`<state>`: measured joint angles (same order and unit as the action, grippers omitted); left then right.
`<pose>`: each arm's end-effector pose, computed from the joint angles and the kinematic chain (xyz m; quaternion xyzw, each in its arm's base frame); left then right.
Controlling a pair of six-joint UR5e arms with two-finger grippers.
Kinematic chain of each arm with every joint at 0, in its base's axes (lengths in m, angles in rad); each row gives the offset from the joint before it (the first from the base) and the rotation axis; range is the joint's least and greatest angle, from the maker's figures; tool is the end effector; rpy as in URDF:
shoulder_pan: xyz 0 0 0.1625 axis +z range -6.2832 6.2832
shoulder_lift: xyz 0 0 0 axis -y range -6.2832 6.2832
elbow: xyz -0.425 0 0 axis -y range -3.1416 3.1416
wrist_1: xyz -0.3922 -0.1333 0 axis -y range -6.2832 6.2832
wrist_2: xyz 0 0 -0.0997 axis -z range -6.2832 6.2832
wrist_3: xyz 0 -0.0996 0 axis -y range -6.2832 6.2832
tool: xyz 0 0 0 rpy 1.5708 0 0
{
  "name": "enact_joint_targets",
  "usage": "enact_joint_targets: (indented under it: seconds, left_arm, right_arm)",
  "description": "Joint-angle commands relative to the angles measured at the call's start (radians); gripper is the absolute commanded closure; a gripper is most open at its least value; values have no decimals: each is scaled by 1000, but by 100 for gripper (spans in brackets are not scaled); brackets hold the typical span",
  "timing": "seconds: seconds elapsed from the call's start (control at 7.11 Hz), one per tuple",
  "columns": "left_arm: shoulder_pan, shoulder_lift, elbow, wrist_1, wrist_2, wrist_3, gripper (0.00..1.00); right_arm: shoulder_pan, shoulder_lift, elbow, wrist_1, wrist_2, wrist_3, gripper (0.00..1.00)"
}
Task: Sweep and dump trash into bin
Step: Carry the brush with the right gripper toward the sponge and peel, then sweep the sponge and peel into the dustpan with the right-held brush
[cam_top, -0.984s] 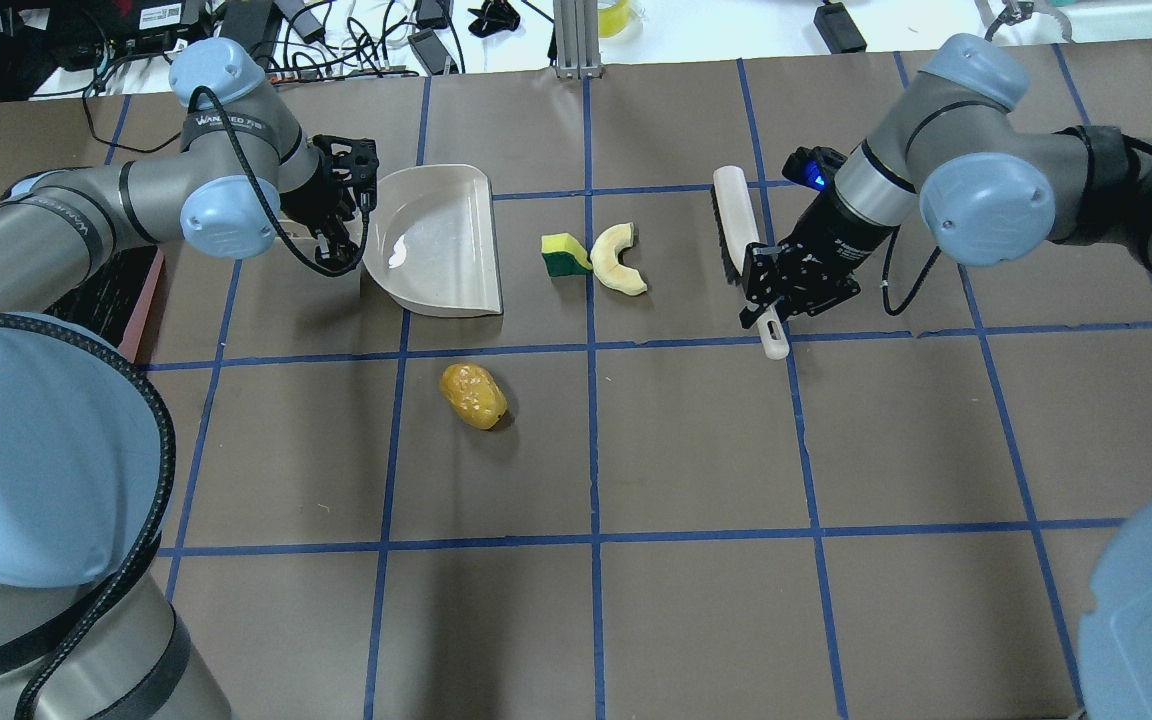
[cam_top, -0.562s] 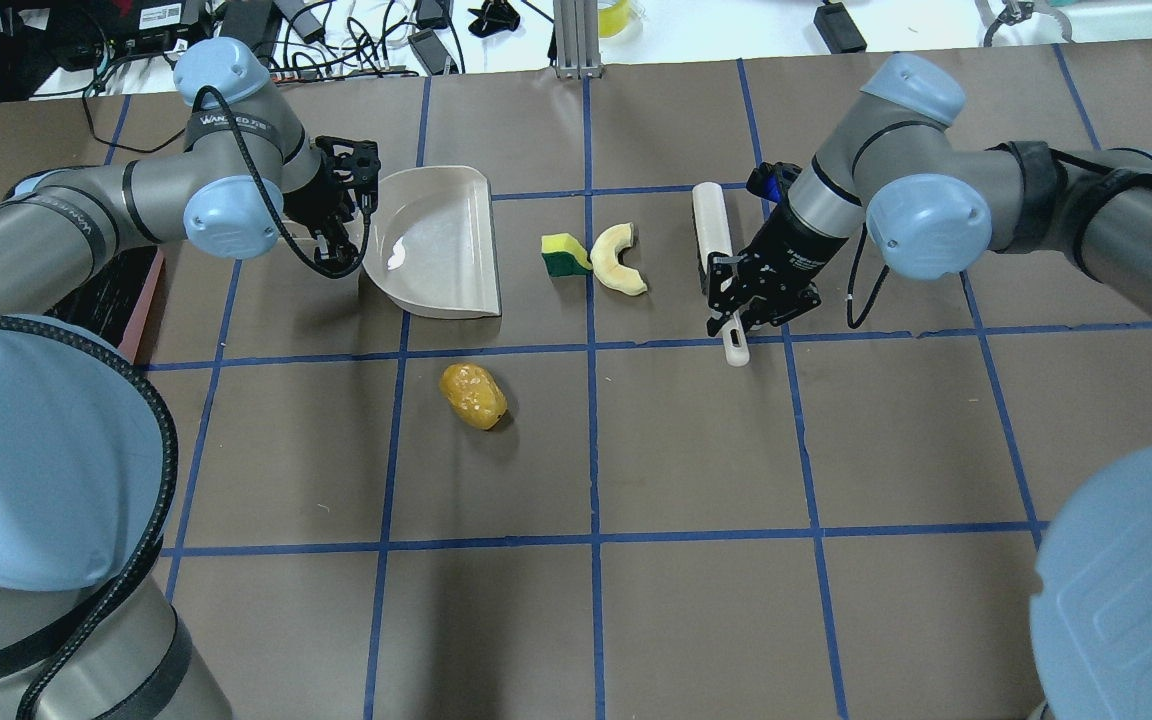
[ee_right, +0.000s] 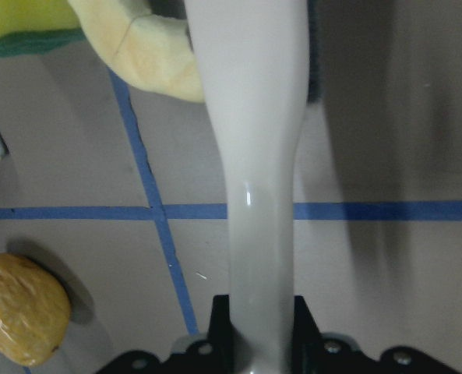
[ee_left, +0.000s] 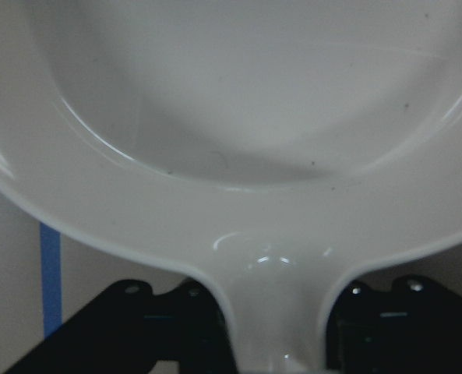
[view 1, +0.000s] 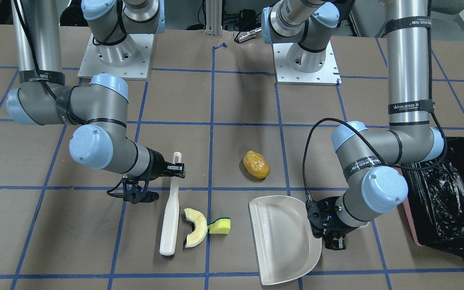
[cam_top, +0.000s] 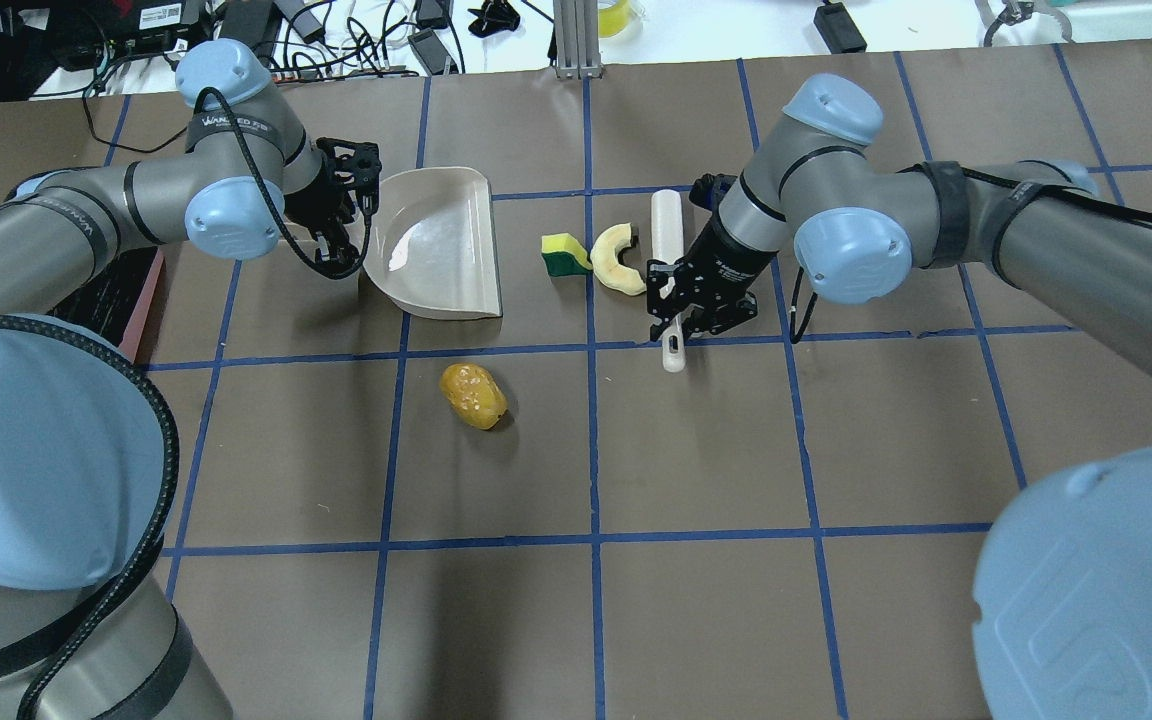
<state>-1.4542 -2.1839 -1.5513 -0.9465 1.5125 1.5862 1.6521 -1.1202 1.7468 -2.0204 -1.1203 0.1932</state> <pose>-0.0599 -0.6840 0.1944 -0.6704 -0.7413 0.0320 0.0077 0.2236 -0.5689 0.2093 0.0740 0.9683 0.1158 0.2086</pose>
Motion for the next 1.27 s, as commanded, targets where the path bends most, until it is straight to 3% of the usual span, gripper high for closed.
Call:
enact_joint_targets:
  seconds: [0.0, 0.28, 0.7, 1.12]
  left_arm:
    - [0, 1, 0, 0, -2, -2, 100]
    - [-2, 7, 0, 2, -2, -8, 100]
    - [-5, 13, 2, -1, -2, -20, 100]
    - [-20, 24, 4, -3, 0, -26, 100]
  right_arm:
    - [104, 46, -44, -84, 39, 189, 100]
    - [220, 111, -168, -86, 42, 369, 100]
    - [304, 167, -199, -216, 86, 524, 100]
    - [356, 194, -289, -219, 111, 670, 100]
